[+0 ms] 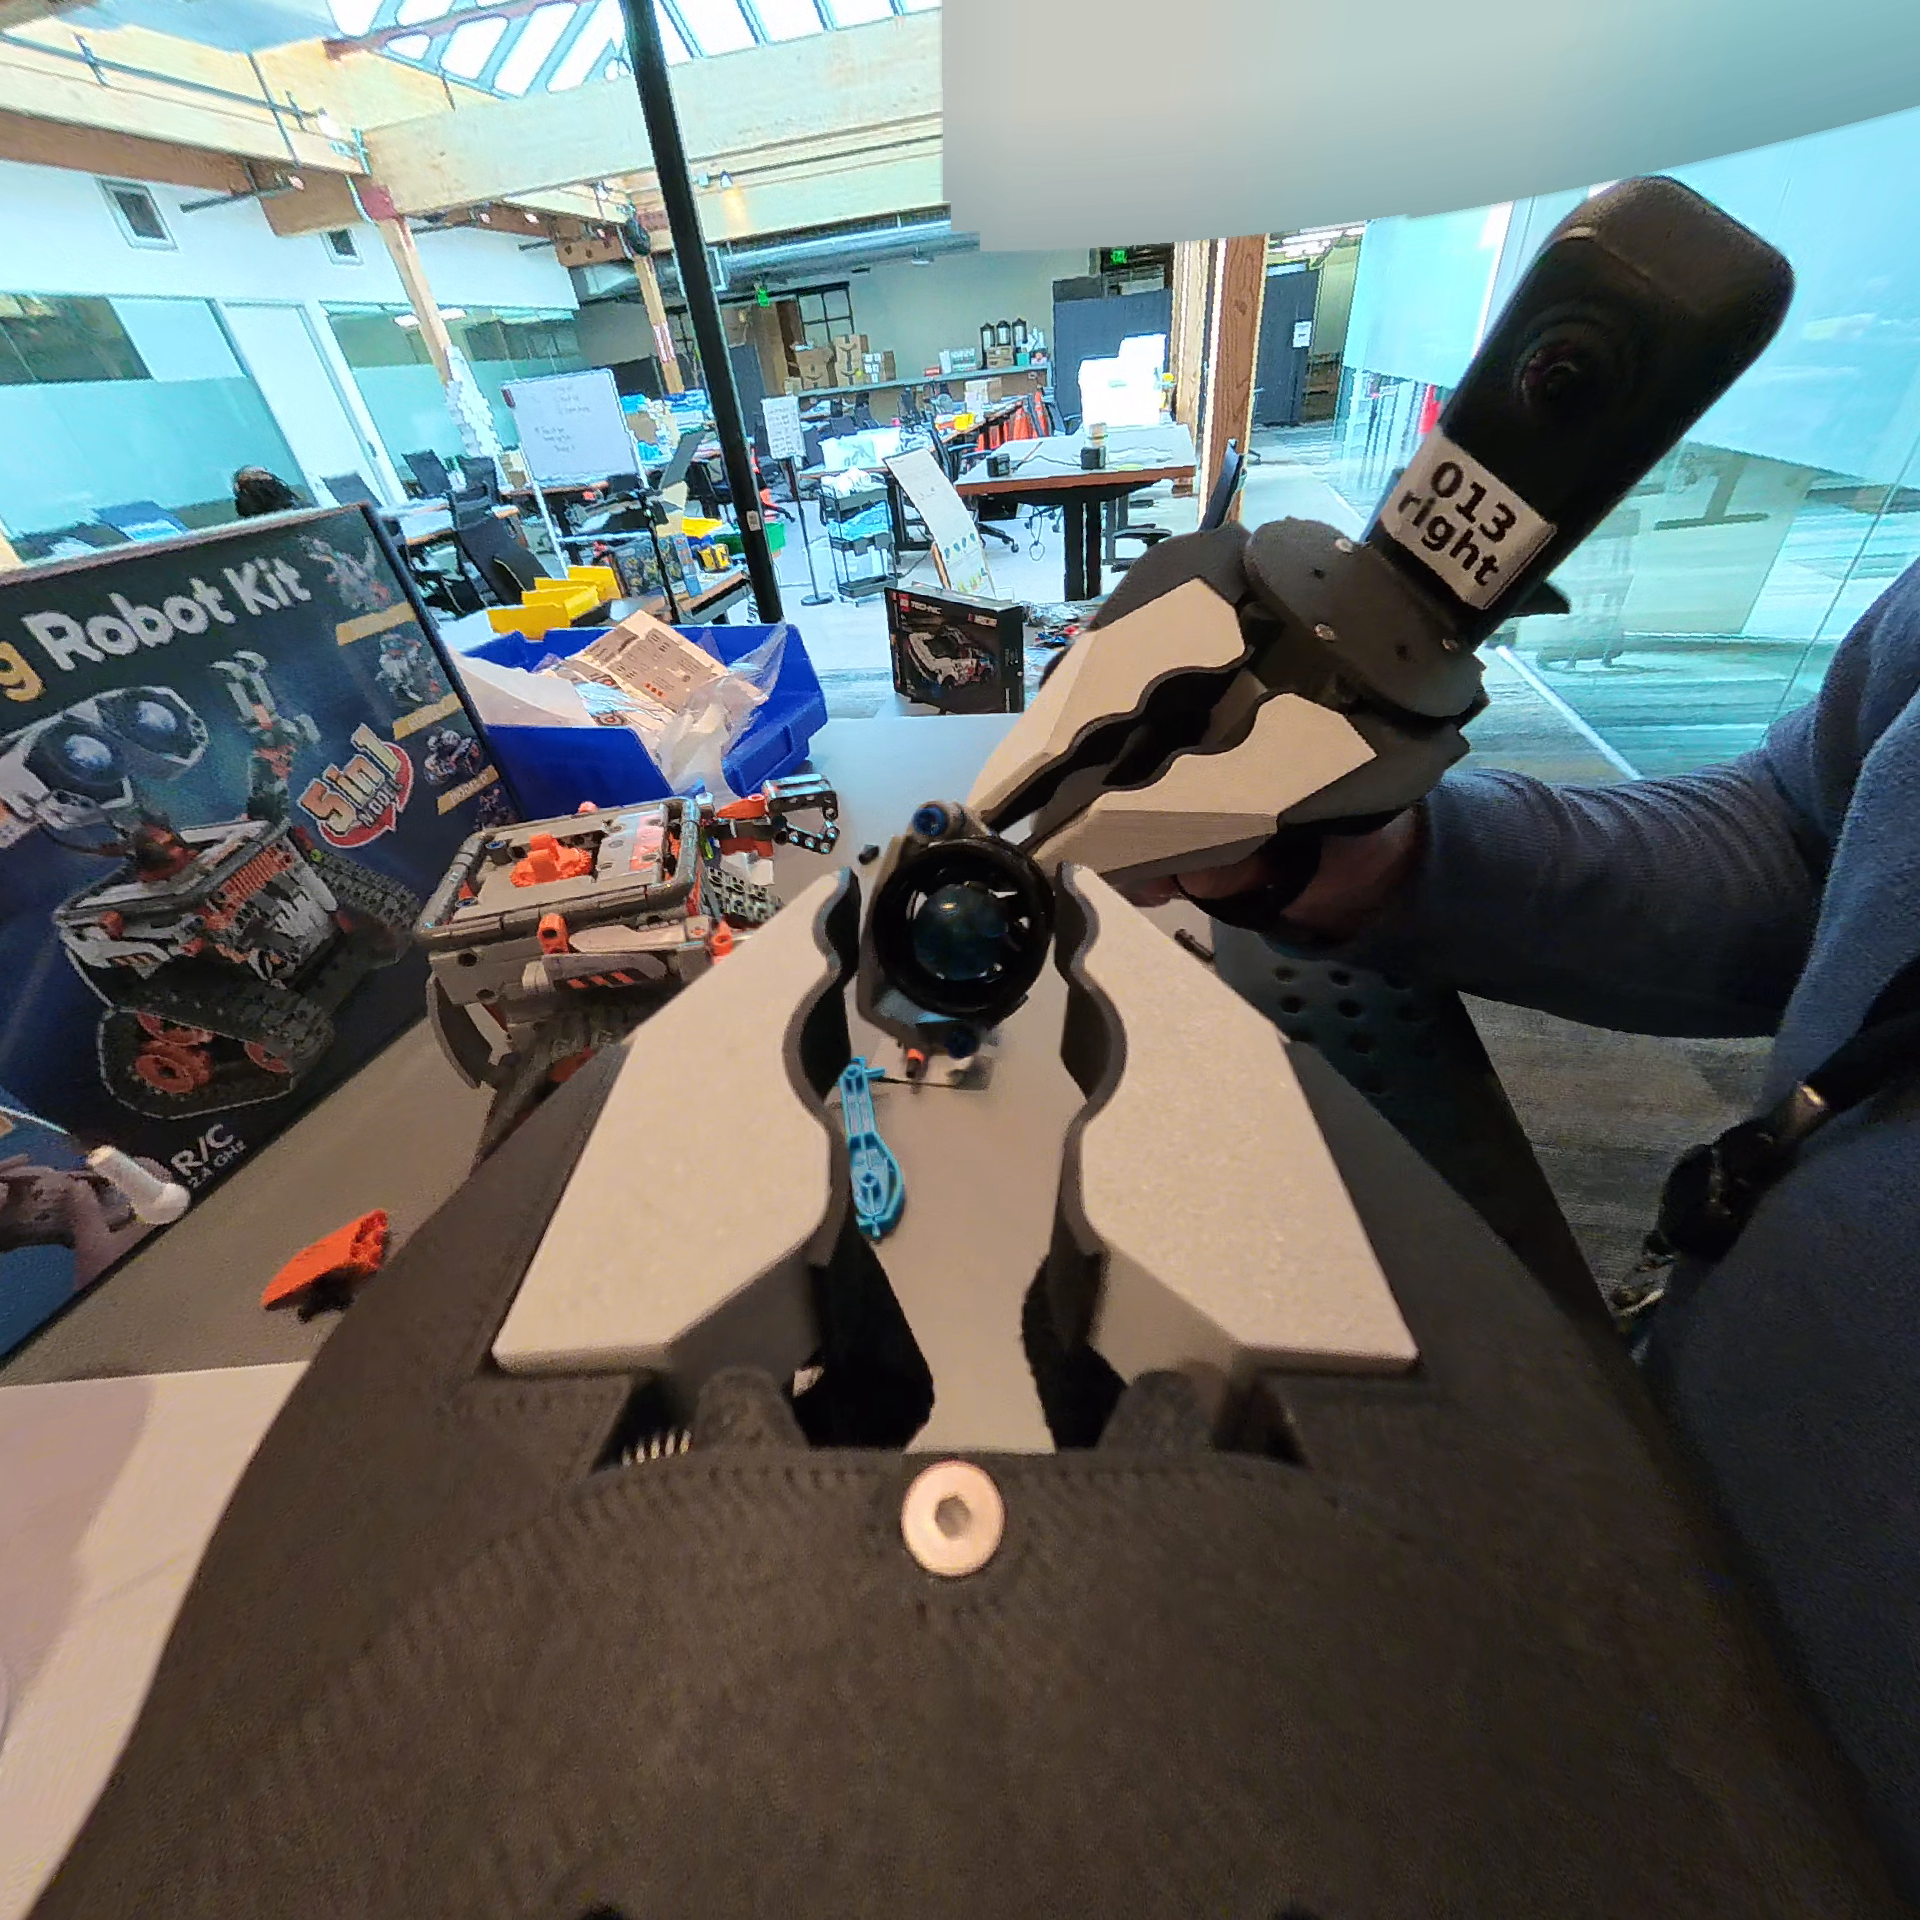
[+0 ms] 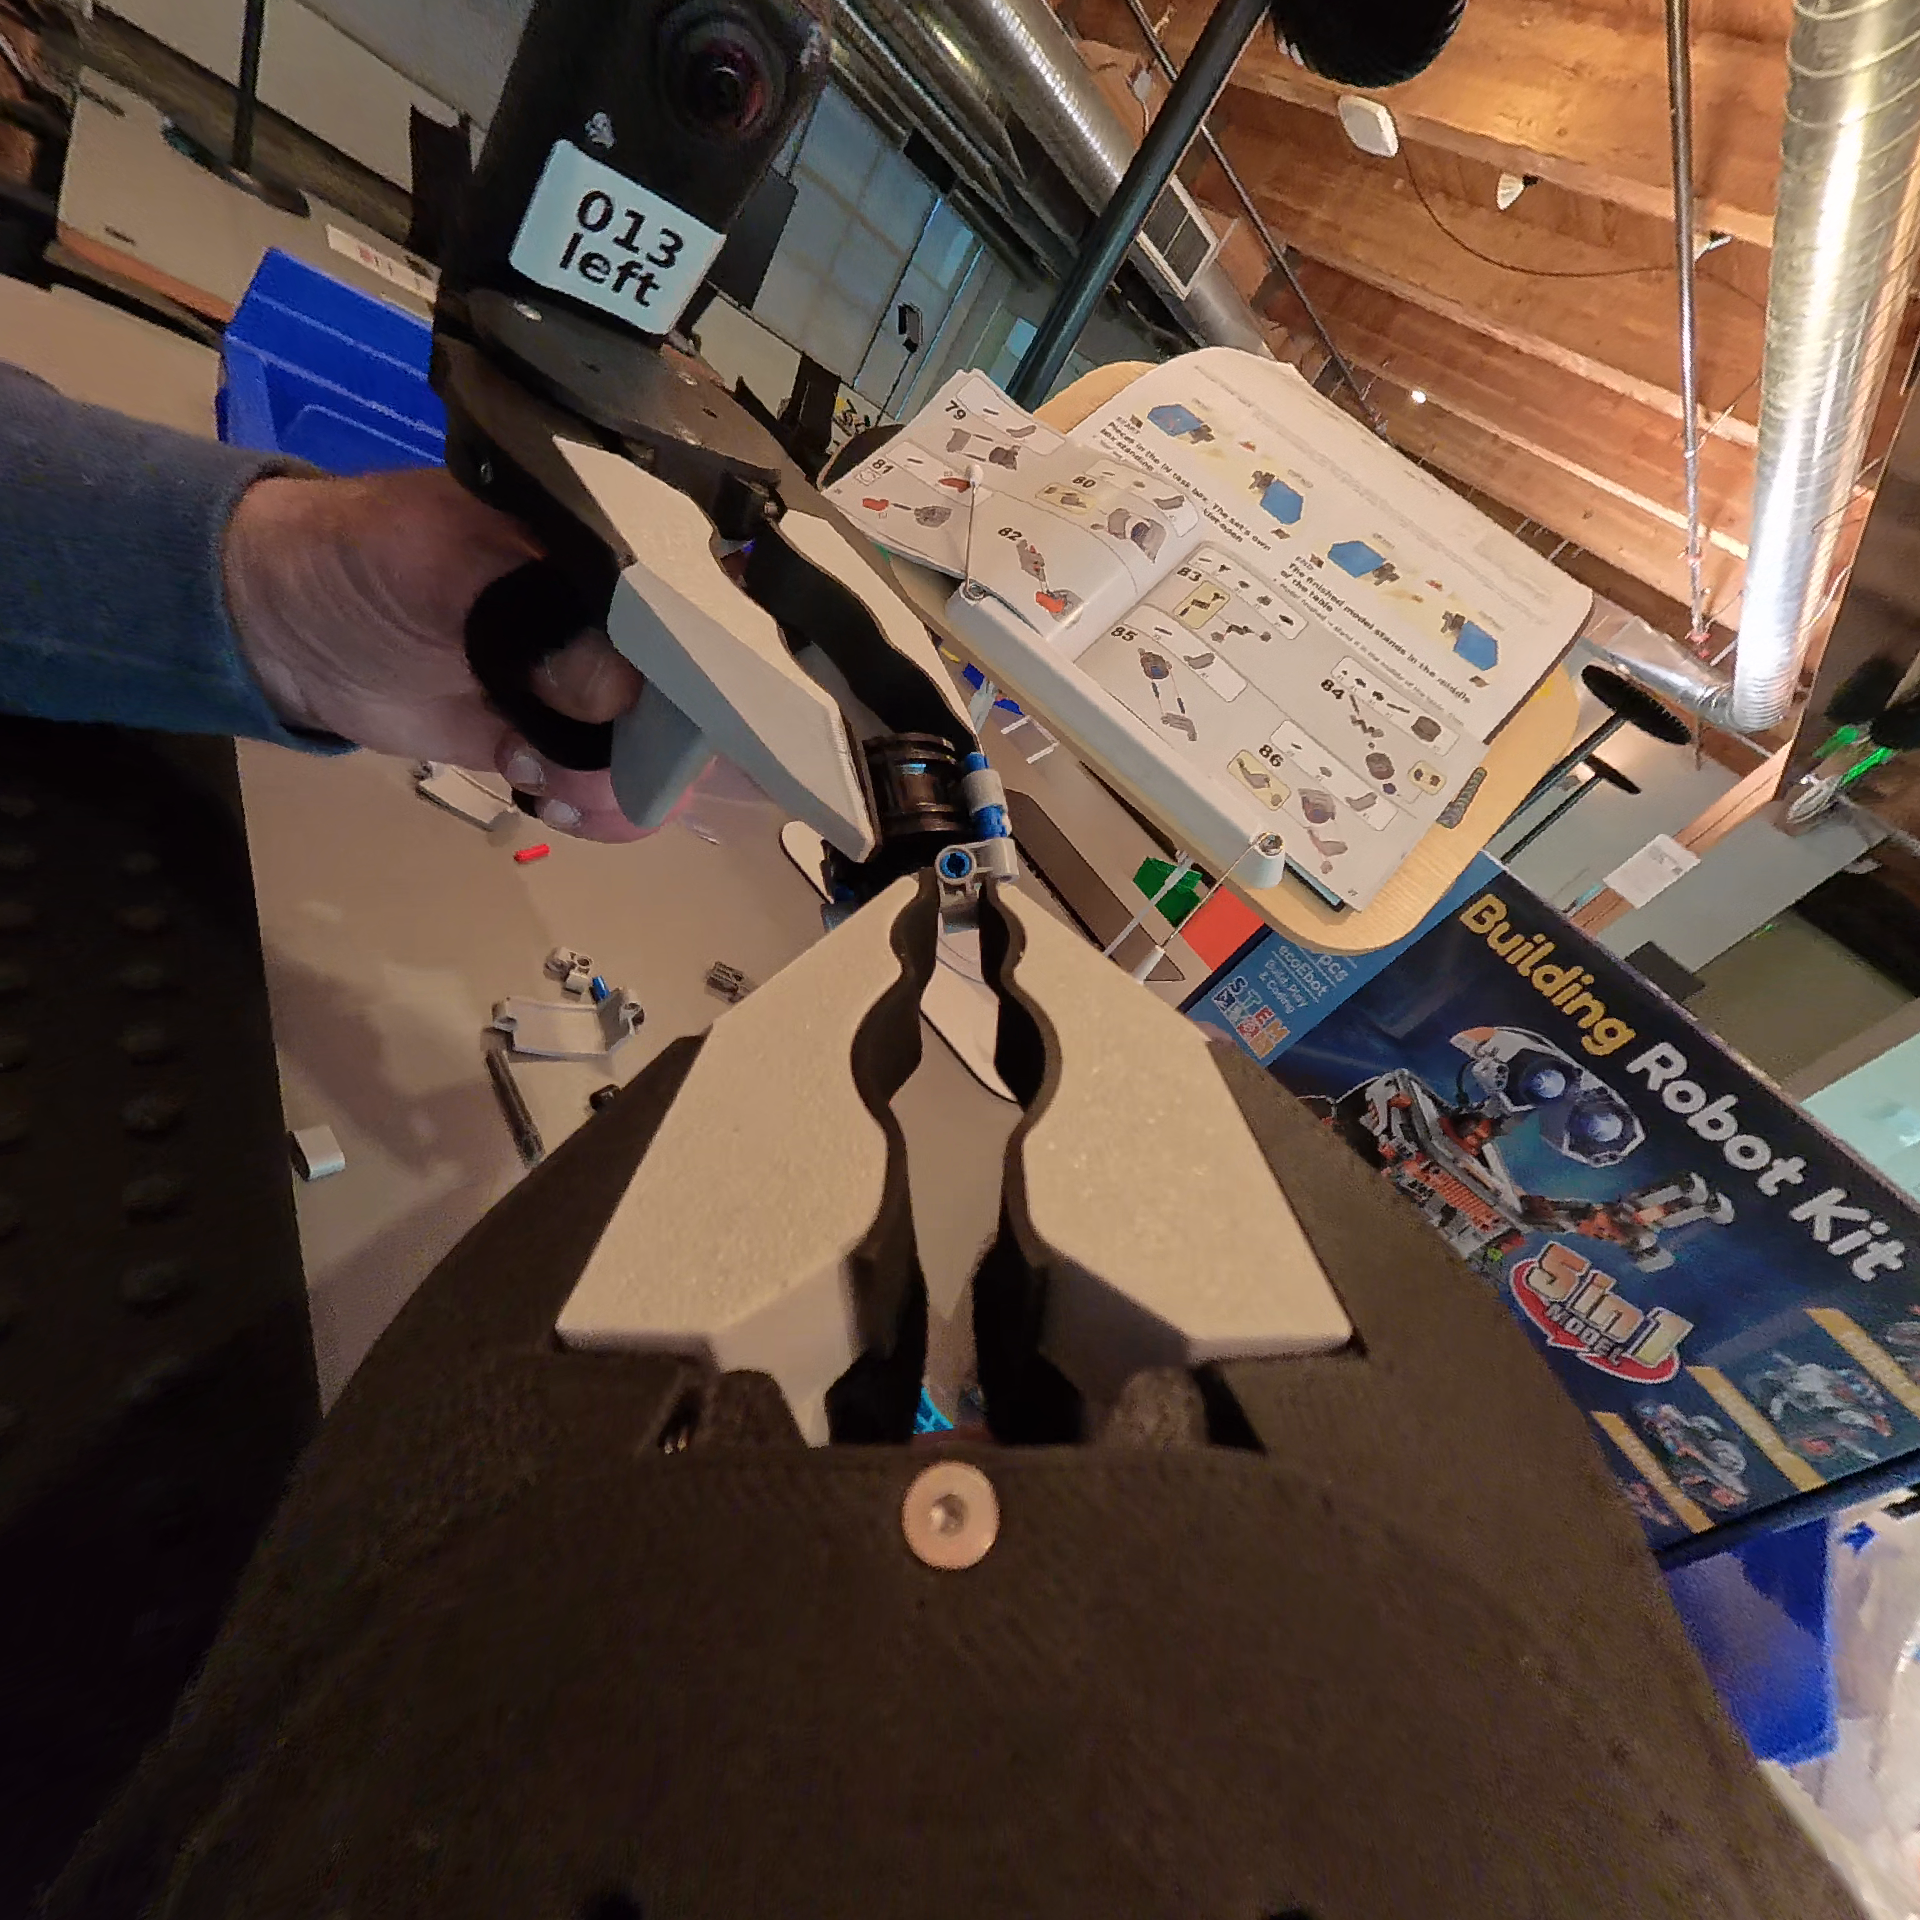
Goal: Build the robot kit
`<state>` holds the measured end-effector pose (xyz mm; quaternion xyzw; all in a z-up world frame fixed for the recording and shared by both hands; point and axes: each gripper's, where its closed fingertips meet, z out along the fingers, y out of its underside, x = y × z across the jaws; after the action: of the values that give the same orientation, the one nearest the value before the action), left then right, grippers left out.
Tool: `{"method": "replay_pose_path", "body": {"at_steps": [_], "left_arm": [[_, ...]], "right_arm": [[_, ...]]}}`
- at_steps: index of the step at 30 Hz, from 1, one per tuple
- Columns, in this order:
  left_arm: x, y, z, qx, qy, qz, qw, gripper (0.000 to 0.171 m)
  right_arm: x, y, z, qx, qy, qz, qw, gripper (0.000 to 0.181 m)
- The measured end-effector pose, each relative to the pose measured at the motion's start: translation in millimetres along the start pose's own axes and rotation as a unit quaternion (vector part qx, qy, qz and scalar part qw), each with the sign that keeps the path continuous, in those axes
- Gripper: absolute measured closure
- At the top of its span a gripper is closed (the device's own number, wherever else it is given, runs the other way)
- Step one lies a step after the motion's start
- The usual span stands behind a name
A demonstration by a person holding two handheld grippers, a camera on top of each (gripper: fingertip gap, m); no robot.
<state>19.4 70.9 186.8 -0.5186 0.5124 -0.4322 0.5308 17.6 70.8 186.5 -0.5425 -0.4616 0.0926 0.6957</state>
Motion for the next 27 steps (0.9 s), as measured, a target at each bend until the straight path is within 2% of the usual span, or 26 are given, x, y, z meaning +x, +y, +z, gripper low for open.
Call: {"method": "replay_pose_path", "body": {"at_steps": [8,10,13,17,19,22,27], "left_arm": [[3.3,9.3,-4.2,0.001,0.058,-0.121,0.991,0.122],[1.9,9.9,-2.2,0.000,0.049,-0.125,0.991,0.131],[1.1,8.9,-3.6,0.005,0.046,-0.113,0.993,0.132],[1.1,8.0,-7.6,0.003,0.022,-0.029,0.999,0.133],[1.3,6.7,-9.6,-0.005,0.003,0.037,0.999,0.133],[-0.8,3.0,-12.5,-0.019,-0.024,0.107,0.994,0.133],[0.2,-2.4,-15.3,-0.020,-0.022,0.142,0.989,0.133]], "right_arm": [[1.3,2.3,-5.3,0.004,0.022,-0.055,0.998,0.176],[0.3,2.3,-4.2,-0.003,0.037,-0.095,0.995,0.176],[-1.8,-1.3,-3.0,-0.009,0.064,-0.167,0.984,0.176],[-3.4,-4.6,-1.3,-0.005,0.075,-0.207,0.975,0.176],[-4.2,-6.9,-2.1,0.010,0.063,-0.179,0.982,0.174],[-4.7,-9.4,-2.6,0.037,0.024,-0.081,0.996,0.165],[-1.5,-13.1,-2.1,0.077,-0.057,0.092,0.991,0.165]]}}
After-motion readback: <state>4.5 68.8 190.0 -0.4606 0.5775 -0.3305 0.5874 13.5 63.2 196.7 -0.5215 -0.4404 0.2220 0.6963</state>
